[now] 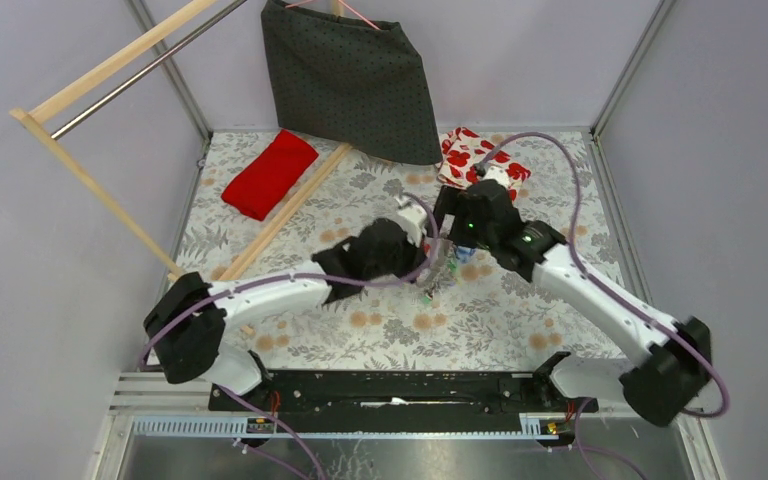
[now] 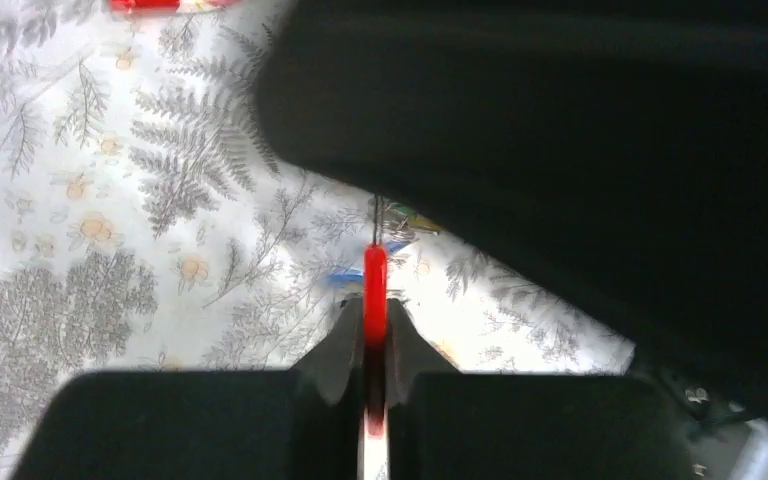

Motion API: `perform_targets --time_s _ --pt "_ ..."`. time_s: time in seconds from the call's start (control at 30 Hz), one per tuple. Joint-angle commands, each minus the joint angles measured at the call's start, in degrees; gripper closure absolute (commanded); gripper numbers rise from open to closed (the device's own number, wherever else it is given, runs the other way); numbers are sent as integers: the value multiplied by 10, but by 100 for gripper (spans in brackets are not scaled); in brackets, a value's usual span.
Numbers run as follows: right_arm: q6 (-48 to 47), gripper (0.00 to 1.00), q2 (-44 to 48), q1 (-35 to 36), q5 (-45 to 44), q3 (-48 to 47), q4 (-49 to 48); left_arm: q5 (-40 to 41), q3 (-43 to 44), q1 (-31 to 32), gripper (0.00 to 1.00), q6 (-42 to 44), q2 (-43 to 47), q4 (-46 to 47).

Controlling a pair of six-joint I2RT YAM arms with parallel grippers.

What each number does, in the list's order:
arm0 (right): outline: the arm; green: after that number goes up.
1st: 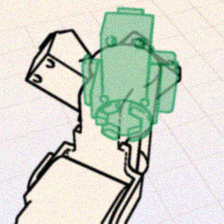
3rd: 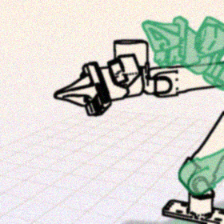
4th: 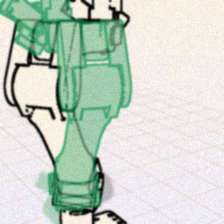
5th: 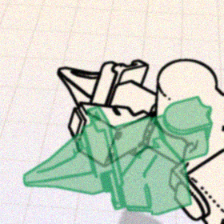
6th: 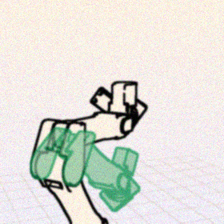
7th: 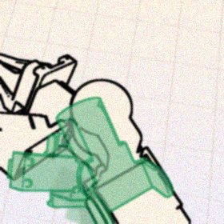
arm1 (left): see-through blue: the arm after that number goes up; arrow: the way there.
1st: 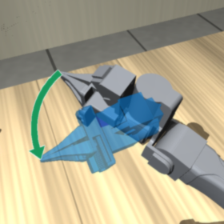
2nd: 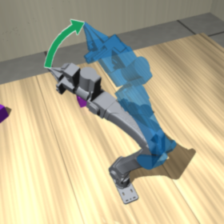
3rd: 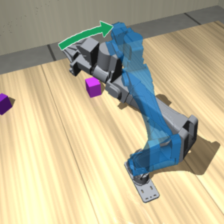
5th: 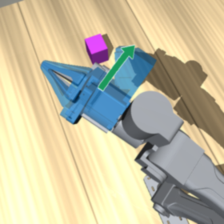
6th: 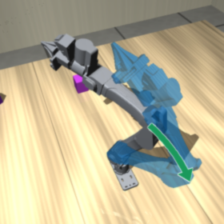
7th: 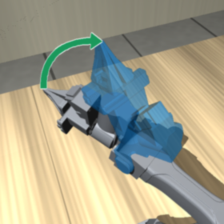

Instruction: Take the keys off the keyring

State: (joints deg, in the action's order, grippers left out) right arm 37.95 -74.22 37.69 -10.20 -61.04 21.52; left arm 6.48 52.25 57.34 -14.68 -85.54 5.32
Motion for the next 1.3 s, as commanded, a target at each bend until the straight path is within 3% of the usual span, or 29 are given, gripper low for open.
perform_targets --time_s 0.0,0.17,0.27,0.43,0.7,0.87,1.07,1.27 --pt "-29 0 128 16 26 17 1 -225 60 -134 100 -227 22 -138" --pt "-50 0 211 15 57 35 -14 -429 95 -264 100 -382 21 -202" --pt "-53 0 242 16 124 64 -42 -536 52 -300 100 -495 37 -128" --pt "-39 0 273 15 202 110 -87 -581 33 -303 100 -585 67 -59" --pt "-49 25 341 15 302 142 -155 -568 29 -302 100 -740 111 70" --pt "-50 33 373 16 316 129 -199 -533 52 -296 100 -755 137 79" --pt "-40 44 345 16 357 80 -231 -465 59 -280 100 -805 161 128" --pt "-22 51 301 16 402 28 -241 -394 109 -248 100 -790 163 85"
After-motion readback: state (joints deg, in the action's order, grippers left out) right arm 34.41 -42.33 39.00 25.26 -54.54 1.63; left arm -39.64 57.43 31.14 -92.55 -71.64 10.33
